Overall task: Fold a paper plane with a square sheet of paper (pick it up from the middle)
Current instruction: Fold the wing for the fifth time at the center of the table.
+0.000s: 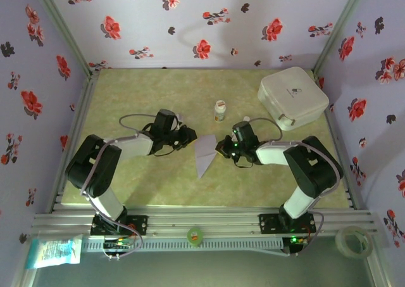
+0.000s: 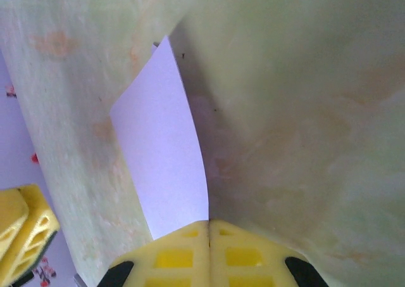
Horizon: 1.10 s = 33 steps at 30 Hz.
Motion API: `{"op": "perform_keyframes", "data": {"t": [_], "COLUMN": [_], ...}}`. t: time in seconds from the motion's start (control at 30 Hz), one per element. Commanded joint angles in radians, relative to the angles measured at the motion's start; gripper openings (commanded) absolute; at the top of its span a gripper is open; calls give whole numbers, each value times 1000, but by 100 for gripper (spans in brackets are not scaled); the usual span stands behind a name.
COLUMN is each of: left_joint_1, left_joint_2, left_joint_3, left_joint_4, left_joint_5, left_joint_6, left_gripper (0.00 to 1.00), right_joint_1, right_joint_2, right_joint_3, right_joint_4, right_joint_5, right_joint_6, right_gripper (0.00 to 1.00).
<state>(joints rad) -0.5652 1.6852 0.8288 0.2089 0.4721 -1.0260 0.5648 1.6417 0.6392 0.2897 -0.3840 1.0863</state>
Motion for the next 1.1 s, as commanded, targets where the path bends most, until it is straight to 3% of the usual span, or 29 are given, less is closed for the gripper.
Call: {"op": "perform_keyframes", "data": {"t": [0.0, 0.3, 0.53, 0.8, 1.07], "left_joint_1": [-20, -81, -96, -98, -95], "left_joint_2": [-13, 74, 111, 125, 158], "left_joint_3": [-23, 24, 9, -58, -86], "left_joint_4": [25, -58, -85, -8, 94], "left_joint_5": [7, -78, -143, -153, -113], "left_joint_6": [-55, -68, -85, -94, -70], "left_gripper": [17, 15, 12, 9, 8], "right_joint_1": [35, 125, 149, 142, 65], "right_joint_2": [-54, -92, -80, -56, 4], "right_joint_3": [-20, -35, -51, -43, 9], "right_joint_4": [18, -39, 6, 56, 75], "right_joint_5": [116, 259, 250, 172, -24], "right_joint_6": [87, 168, 181, 130, -14], "right_gripper": [4, 5, 7, 18, 28]}}
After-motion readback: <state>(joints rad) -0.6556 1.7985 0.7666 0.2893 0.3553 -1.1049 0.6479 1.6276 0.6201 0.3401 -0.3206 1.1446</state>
